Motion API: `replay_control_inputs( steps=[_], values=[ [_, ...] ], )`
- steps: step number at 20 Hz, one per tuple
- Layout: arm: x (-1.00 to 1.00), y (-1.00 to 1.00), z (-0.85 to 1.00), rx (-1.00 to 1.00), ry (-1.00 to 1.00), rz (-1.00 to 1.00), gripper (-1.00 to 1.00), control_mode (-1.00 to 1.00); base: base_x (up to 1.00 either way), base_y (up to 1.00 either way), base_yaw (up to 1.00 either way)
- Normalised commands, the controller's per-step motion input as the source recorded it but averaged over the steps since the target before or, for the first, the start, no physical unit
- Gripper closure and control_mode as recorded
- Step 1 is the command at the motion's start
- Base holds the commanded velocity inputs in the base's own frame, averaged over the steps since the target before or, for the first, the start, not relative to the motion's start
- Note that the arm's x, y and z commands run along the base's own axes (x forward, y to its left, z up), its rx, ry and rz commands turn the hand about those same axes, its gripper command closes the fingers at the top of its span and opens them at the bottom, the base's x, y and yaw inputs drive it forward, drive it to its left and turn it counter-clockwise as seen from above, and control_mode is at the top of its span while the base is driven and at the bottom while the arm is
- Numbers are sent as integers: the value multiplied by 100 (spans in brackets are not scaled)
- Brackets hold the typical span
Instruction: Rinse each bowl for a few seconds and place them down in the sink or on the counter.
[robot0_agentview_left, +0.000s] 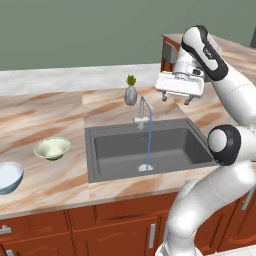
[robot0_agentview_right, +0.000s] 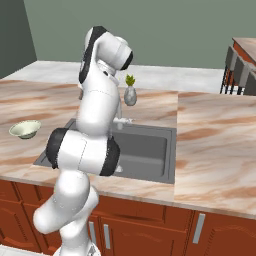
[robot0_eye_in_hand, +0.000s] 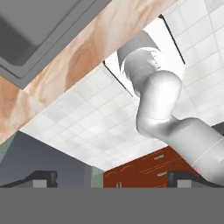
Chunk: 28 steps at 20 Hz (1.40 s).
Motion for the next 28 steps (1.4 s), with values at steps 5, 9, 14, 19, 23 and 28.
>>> replay_control_inputs(
  steps=[5, 9, 14, 19, 23, 28],
  values=[
    [-38, 57, 7, 0, 0, -10, -100, -100, 0, 0, 0],
    [-38, 56, 4, 0, 0, -11, -100, -100, 0, 0, 0],
    [-39, 59, 0, 0, 0, -10, -100, -100, 0, 0, 0],
    [-32, 61, 0, -7, 0, -6, -100, -100, 0, 0, 0],
    [-20, 68, 0, -11, -2, 0, -100, -100, 0, 0, 0],
    [-8, 69, 0, -17, -11, 0, -100, -100, 0, 0, 0]
  ],
)
